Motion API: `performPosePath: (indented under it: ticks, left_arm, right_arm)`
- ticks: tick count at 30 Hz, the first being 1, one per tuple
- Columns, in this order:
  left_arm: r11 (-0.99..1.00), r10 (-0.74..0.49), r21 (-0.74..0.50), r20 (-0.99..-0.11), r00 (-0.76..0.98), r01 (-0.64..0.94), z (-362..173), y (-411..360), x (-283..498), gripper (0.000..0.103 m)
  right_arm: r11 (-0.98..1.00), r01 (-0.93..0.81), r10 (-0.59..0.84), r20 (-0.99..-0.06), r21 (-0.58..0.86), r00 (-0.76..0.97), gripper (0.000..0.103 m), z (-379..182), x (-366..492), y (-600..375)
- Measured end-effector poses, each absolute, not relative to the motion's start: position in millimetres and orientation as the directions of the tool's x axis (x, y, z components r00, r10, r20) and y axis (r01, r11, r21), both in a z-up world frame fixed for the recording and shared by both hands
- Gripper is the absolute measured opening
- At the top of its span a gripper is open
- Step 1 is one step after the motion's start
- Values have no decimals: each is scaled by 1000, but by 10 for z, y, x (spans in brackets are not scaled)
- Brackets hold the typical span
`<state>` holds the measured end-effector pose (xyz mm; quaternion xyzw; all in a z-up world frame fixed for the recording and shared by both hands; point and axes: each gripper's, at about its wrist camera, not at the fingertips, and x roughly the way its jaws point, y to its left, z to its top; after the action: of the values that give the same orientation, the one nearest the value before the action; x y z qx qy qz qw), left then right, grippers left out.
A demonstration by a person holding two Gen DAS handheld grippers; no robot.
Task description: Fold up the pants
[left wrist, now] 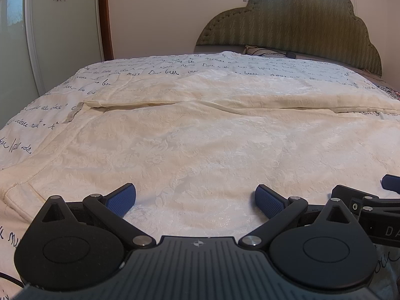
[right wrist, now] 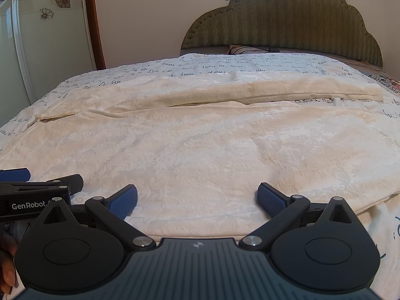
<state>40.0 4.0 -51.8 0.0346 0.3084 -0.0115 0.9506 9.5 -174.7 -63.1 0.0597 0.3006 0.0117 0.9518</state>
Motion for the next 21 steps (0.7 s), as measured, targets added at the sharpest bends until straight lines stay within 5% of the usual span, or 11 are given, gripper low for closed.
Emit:
performPosePath:
  ticks: [21]
  left_arm:
    - [997, 0, 59, -589, 808, 44, -522, 42, 395, 103]
  right_arm:
    - [994, 15, 51, -578, 109, 814, 103, -626, 106, -1737]
